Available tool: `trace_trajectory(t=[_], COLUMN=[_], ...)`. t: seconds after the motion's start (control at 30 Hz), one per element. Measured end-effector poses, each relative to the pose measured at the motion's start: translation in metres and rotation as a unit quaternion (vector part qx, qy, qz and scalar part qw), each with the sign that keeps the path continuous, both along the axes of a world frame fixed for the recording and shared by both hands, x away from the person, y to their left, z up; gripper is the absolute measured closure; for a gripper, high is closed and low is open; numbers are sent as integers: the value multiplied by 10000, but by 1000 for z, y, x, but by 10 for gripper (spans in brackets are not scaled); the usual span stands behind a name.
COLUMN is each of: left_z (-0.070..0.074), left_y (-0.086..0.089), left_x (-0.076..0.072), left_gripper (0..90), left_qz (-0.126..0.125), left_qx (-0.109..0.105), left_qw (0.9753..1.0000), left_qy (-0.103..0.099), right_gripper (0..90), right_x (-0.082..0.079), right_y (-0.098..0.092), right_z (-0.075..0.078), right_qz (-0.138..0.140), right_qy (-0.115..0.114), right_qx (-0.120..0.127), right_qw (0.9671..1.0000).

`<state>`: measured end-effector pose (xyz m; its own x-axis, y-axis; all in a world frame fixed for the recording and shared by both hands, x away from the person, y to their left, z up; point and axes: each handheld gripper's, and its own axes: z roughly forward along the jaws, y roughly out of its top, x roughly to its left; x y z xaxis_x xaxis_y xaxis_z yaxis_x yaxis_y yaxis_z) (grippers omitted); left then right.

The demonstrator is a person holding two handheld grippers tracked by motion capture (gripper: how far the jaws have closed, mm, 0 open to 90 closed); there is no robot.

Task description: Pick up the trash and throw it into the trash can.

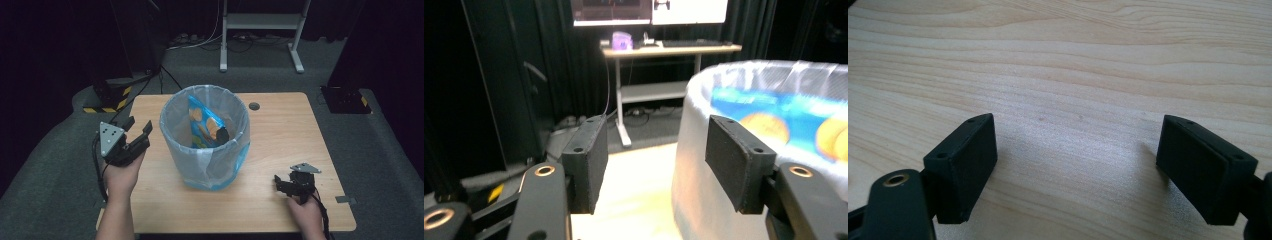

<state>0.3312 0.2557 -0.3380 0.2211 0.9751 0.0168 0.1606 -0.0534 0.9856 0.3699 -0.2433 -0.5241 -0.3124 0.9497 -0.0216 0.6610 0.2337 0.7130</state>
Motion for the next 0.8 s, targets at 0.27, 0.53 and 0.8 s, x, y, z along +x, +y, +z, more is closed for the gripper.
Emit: trace_trajectory(t=[0.27, 0.53, 0.8], left_z=[-40, -82, -115], left_y=[8, 7, 2], left_x=[8, 13, 18], left_gripper=[408, 391, 385], left_qz=[129, 185, 110], left_qx=[-4, 102, 161], left_qw=[9985, 9937, 9868], left_qy=[540, 1098, 1607], right_gripper=[174, 174, 174], right_x=[0, 0, 0], right_y=[0, 0, 0], right_z=[0, 0, 0], right_qz=[19, 26, 22], right_qy=[-10, -14, -10], right_qx=[-3, 3, -1], right_qw=[10000, 10000, 10000])
